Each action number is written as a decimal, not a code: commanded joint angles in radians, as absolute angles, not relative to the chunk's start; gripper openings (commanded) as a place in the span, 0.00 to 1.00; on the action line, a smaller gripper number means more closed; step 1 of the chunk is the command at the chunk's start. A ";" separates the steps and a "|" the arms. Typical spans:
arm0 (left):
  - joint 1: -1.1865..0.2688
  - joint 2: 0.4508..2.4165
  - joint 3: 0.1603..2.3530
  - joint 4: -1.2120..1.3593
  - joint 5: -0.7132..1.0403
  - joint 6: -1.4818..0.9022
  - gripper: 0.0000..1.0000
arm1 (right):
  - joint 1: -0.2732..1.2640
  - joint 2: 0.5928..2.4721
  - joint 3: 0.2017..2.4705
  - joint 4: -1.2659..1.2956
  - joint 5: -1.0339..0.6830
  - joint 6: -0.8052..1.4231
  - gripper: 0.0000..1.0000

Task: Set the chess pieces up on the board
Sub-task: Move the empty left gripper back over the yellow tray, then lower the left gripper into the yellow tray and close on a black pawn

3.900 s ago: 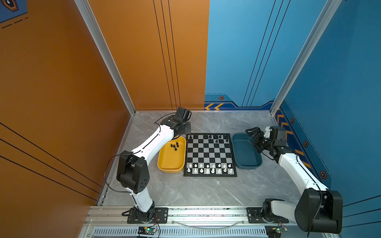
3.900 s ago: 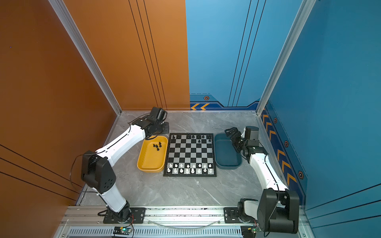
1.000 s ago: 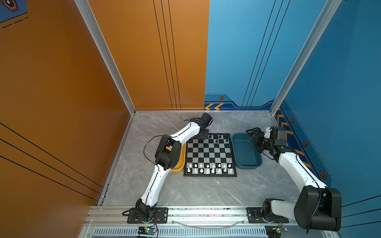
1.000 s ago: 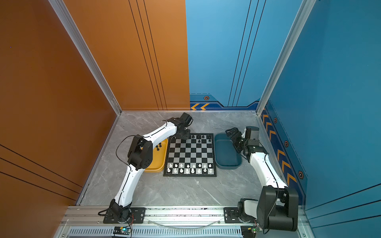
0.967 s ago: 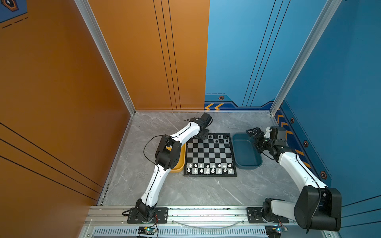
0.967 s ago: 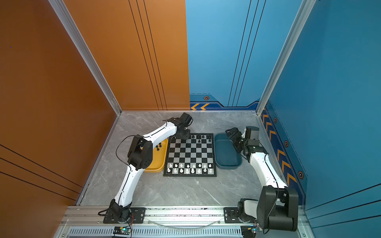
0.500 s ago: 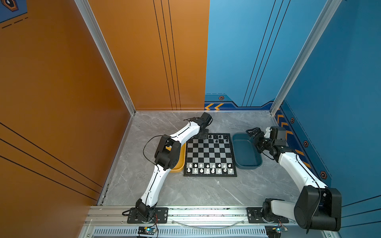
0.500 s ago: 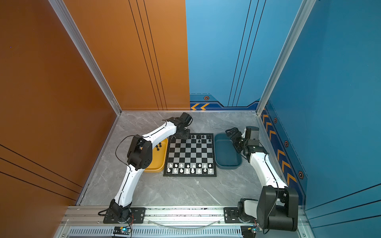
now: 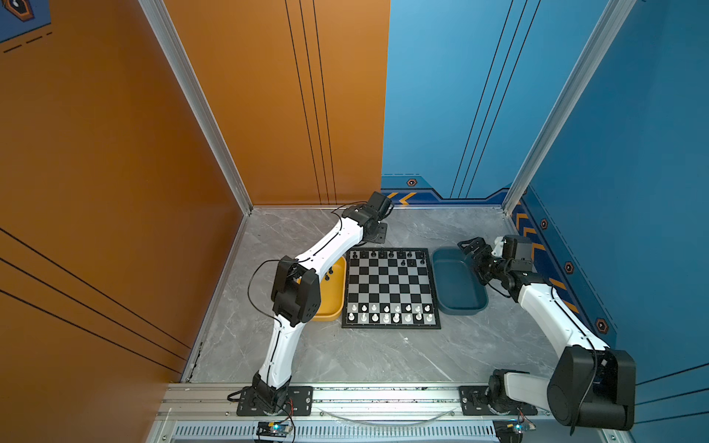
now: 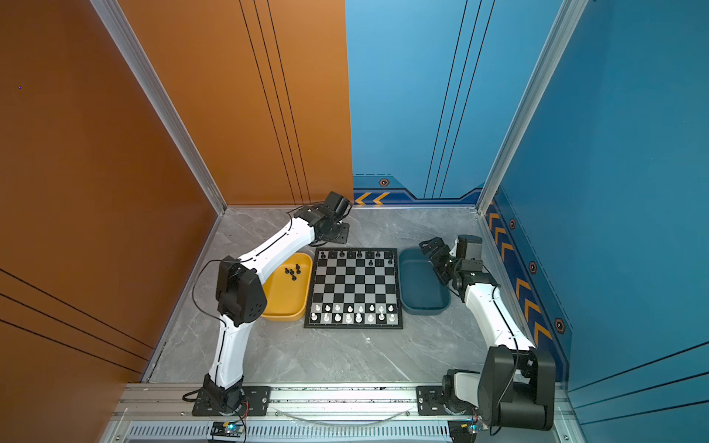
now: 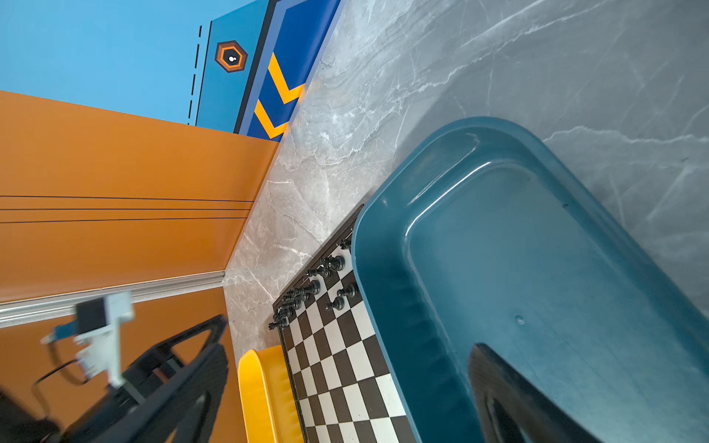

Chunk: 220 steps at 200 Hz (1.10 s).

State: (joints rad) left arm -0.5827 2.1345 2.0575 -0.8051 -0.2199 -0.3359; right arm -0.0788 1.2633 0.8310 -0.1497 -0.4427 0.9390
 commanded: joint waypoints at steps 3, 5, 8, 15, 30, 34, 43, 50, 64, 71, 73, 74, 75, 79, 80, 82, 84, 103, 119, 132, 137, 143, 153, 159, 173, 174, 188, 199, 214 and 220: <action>-0.570 2.009 1.992 -0.821 -0.283 -0.309 0.40 | -0.084 1.242 0.844 -0.172 -0.456 0.922 1.00; -0.569 1.999 1.983 -0.821 -0.287 -0.309 0.40 | -0.084 1.240 0.844 -0.171 -0.454 0.922 1.00; -0.567 1.984 1.967 -0.819 -0.292 -0.308 0.40 | -0.084 1.240 0.844 -0.172 -0.454 0.922 1.00; -0.558 1.946 1.930 -0.810 -0.301 -0.307 0.40 | -0.084 1.239 0.843 -0.170 -0.453 0.923 1.00; -0.530 1.859 1.829 -0.782 -0.315 -0.315 0.40 | -0.083 1.238 0.842 -0.173 -0.451 0.923 1.00; -0.520 1.834 1.799 -0.771 -0.316 -0.320 0.40 | -0.083 1.238 0.843 -0.173 -0.451 0.924 1.00; -0.494 1.781 1.729 -0.747 -0.313 -0.331 0.41 | -0.083 1.238 0.842 -0.173 -0.451 0.925 1.00; -0.473 1.742 1.675 -0.728 -0.313 -0.341 0.41 | -0.082 1.236 0.842 -0.173 -0.450 0.925 1.00; -0.424 1.677 1.576 -0.698 -0.303 -0.360 0.41 | -0.080 1.236 0.842 -0.173 -0.448 0.926 1.00; -0.400 1.653 1.533 -0.689 -0.296 -0.371 0.41 | -0.078 1.235 0.842 -0.173 -0.446 0.925 1.00; -0.394 1.645 1.523 -0.687 -0.294 -0.373 0.41 | -0.078 1.235 0.842 -0.174 -0.446 0.925 1.00; -0.390 1.642 1.516 -0.686 -0.294 -0.374 0.41 | -0.077 1.235 0.842 -0.174 -0.445 0.926 1.00; -0.388 1.640 1.510 -0.685 -0.292 -0.376 0.41 | -0.077 1.235 0.843 -0.174 -0.445 0.926 1.00; -0.376 1.627 1.488 -0.680 -0.290 -0.381 0.41 | -0.077 1.235 0.842 -0.173 -0.445 0.927 1.00; -0.374 1.624 1.482 -0.678 -0.289 -0.381 0.41 | -0.077 1.235 0.842 -0.174 -0.445 0.927 1.00; -0.367 1.620 1.472 -0.677 -0.288 -0.383 0.41 | -0.076 1.235 0.842 -0.174 -0.445 0.927 1.00; -0.361 1.615 1.462 -0.674 -0.287 -0.385 0.41 | -0.075 1.235 0.843 -0.173 -0.444 0.926 1.00; -0.319 1.588 1.379 -0.652 -0.284 -0.399 0.40 | -0.073 1.233 0.844 -0.176 -0.439 0.927 1.00; -0.290 1.593 1.330 -0.629 -0.271 -0.411 0.40 | -0.071 1.233 0.844 -0.177 -0.435 0.927 1.00; -0.272 1.613 1.307 -0.618 -0.255 -0.419 0.39 | -0.068 1.232 0.845 -0.179 -0.433 0.927 1.00; -0.267 1.622 1.300 -0.613 -0.251 -0.421 0.39 | -0.068 1.232 0.845 -0.181 -0.433 0.927 1.00; -0.263 1.636 1.295 -0.609 -0.247 -0.424 0.39 | -0.067 1.233 0.847 -0.180 -0.433 0.927 1.00; -0.254 1.660 1.290 -0.603 -0.239 -0.428 0.39 | -0.066 1.230 0.847 -0.182 -0.430 0.927 1.00; -0.250 1.676 1.290 -0.601 -0.234 -0.431 0.38 | -0.066 1.231 0.847 -0.182 -0.428 0.927 1.00; -0.242 1.712 1.286 -0.593 -0.220 -0.434 0.38 | -0.064 1.230 0.847 -0.182 -0.425 0.926 1.00; -0.242 1.715 1.286 -0.592 -0.219 -0.434 0.38 | -0.064 1.231 0.847 -0.182 -0.426 0.925 1.00; -0.238 1.749 1.287 -0.583 -0.203 -0.435 0.37 | -0.064 1.232 0.848 -0.183 -0.423 0.926 1.00; -0.236 1.774 1.292 -0.580 -0.194 -0.436 0.37 | -0.063 1.233 0.848 -0.182 -0.423 0.927 1.00; -0.236 1.799 1.298 -0.575 -0.186 -0.438 0.37 | -0.061 1.236 0.849 -0.182 -0.423 0.927 1.00; -0.236 1.806 1.298 -0.571 -0.183 -0.439 0.37 | -0.061 1.237 0.851 -0.182 -0.422 0.927 1.00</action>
State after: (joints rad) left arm -0.2420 1.7786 1.2995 -0.5900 -0.2230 -0.4206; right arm -0.0708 1.2606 0.8310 -0.1501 -0.4412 0.9390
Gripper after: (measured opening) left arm 0.372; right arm 0.998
